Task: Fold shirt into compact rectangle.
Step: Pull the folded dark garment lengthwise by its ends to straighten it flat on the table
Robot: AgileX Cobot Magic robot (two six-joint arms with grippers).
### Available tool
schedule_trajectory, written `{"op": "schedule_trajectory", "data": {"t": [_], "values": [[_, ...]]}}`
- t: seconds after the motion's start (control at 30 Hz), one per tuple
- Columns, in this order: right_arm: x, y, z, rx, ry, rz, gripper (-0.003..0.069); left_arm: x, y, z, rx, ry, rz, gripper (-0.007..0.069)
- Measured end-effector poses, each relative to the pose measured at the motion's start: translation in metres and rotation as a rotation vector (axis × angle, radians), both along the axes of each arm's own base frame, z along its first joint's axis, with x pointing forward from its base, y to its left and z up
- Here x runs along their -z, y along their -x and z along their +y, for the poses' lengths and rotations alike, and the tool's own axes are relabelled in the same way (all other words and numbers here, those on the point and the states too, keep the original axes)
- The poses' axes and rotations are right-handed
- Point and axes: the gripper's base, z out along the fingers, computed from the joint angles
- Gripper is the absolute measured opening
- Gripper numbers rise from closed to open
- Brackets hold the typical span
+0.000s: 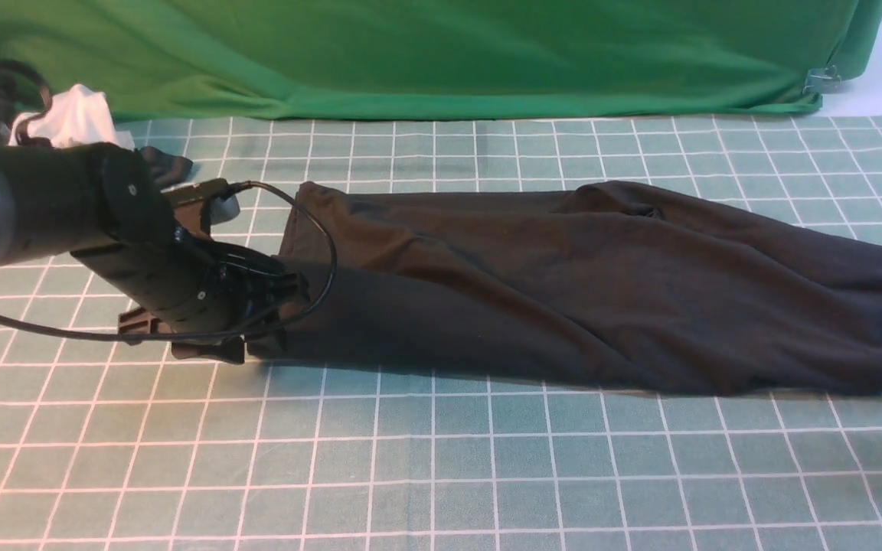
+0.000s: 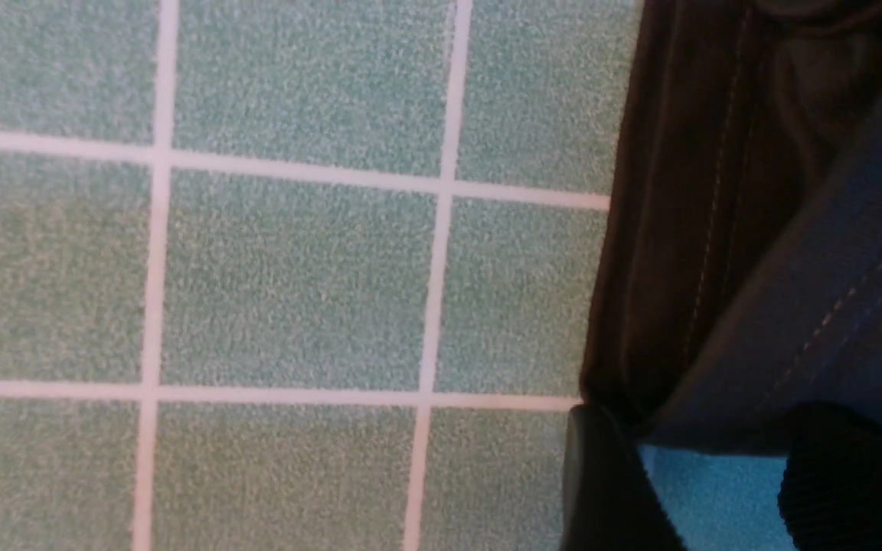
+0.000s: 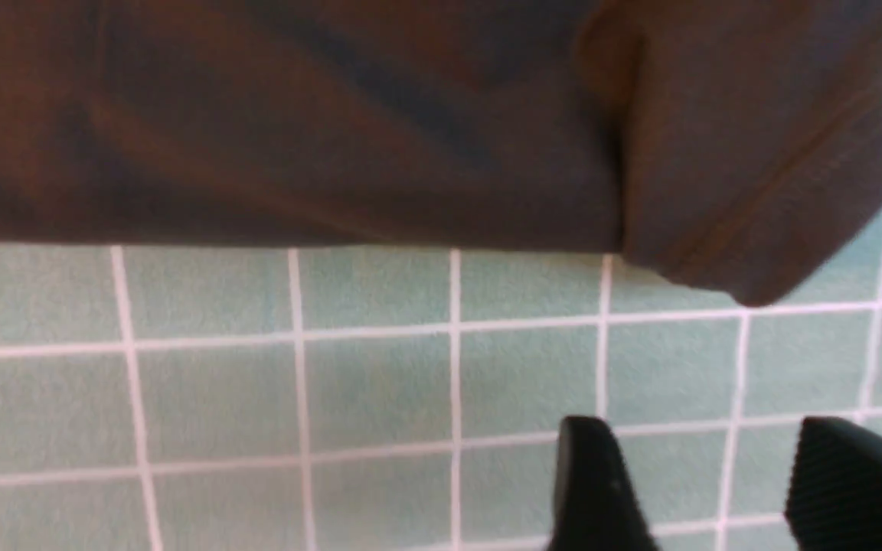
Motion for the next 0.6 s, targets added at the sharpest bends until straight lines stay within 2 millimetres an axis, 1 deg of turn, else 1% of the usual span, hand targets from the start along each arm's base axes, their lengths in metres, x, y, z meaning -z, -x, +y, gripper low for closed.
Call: {"op": "schedule_trajectory", "data": {"t": [0.07, 0.1, 0.13, 0.23, 0.3, 0.4, 0.43, 0.5, 0.57, 0.6], "values": [[0.005, 0.000, -0.003, 0.017, -0.002, -0.025, 0.0420, 0.004, -0.001, 0.000, -0.002, -0.001, 0.005, 0.0269], [0.012, -0.001, -0.008, 0.047, -0.004, -0.043, 0.0470, 0.007, -0.002, 0.000, -0.003, -0.001, 0.014, 0.0210], [0.013, -0.002, -0.011, 0.057, -0.004, -0.051, 0.0486, 0.009, -0.002, 0.000, -0.002, -0.001, 0.018, 0.0179], [0.025, -0.005, -0.021, 0.090, -0.003, -0.055, 0.0510, 0.009, -0.002, 0.000, 0.012, -0.004, 0.015, 0.0064], [0.034, -0.009, -0.026, 0.101, -0.003, -0.041, 0.0510, 0.009, -0.002, 0.000, 0.021, -0.007, 0.010, 0.0022], [0.046, -0.013, -0.029, 0.104, -0.002, -0.019, 0.0500, 0.009, -0.002, 0.000, 0.022, -0.007, 0.010, 0.0012], [0.055, -0.016, -0.030, 0.100, 0.002, -0.008, 0.0483, 0.009, -0.002, 0.000, 0.023, -0.007, 0.010, 0.0011], [0.066, -0.022, -0.032, 0.075, 0.011, -0.003, 0.0440, 0.009, -0.002, 0.000, 0.032, -0.011, 0.008, 0.0011], [0.072, -0.024, -0.033, 0.046, 0.025, -0.003, 0.0359, 0.009, -0.002, 0.000, 0.050, -0.016, 0.004, 0.0011], [0.073, -0.025, -0.033, 0.045, 0.027, -0.003, 0.0349, 0.009, -0.002, 0.000, 0.052, -0.017, 0.004, 0.0011]]}}
